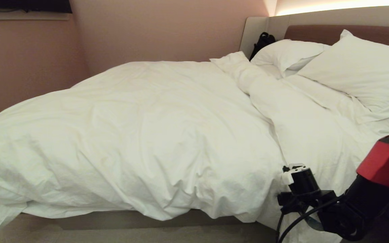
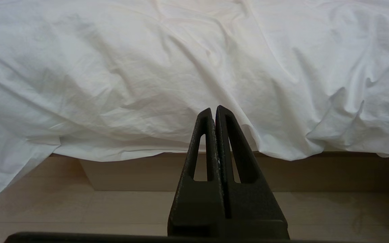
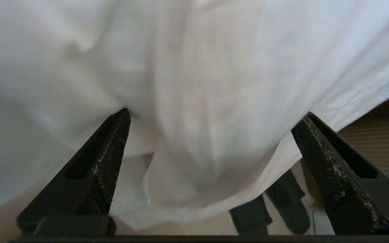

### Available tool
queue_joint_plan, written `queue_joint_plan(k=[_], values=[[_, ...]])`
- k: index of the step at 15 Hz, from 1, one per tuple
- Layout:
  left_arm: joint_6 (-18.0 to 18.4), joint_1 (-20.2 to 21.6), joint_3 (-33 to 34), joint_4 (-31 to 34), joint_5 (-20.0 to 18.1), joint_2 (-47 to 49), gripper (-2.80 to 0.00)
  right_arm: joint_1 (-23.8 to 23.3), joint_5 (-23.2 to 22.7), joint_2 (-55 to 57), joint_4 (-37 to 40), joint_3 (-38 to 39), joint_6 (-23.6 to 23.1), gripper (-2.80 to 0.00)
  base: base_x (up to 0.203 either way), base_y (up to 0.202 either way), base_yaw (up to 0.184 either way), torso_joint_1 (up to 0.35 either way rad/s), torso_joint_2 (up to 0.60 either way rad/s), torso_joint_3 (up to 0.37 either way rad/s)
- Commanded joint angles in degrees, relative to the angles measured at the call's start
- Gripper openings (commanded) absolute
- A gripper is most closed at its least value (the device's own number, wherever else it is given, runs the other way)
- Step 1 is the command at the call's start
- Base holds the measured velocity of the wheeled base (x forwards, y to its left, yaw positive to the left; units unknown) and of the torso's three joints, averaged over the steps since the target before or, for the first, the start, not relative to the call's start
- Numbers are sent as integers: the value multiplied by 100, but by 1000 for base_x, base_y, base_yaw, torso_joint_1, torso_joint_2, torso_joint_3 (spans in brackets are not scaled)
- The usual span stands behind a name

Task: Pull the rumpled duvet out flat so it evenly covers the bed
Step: Flatten the corners of the folded blanket

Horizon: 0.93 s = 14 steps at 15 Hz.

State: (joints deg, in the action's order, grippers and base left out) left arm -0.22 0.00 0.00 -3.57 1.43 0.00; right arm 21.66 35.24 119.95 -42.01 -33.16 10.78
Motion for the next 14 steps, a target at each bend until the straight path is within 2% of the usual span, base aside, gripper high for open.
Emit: queue_joint_plan(k=[1,3,8,9,14], values=[[-5,0,0,-4,7,0,-280,-4,265,37,-115,-6,3,0,0,0,0,0,0,0],[-5,0,0,-4,7,0,-280,-28,570,-26,-75,19,-11,0,0,0,0,0,0,0],[-5,0,0,-4,7,0,-280,-179,827,-95,-36,64,-23,0,0,0,0,0,0,0],[-5,0,0,-4,7,0,-280,-189,827,-87,-36,56,-23,-280,0,0,0,0,0,0],[-5,0,0,-4,7,0,-280,-194,765,-86,-62,-91,-23,-280,0,0,0,0,0,0]])
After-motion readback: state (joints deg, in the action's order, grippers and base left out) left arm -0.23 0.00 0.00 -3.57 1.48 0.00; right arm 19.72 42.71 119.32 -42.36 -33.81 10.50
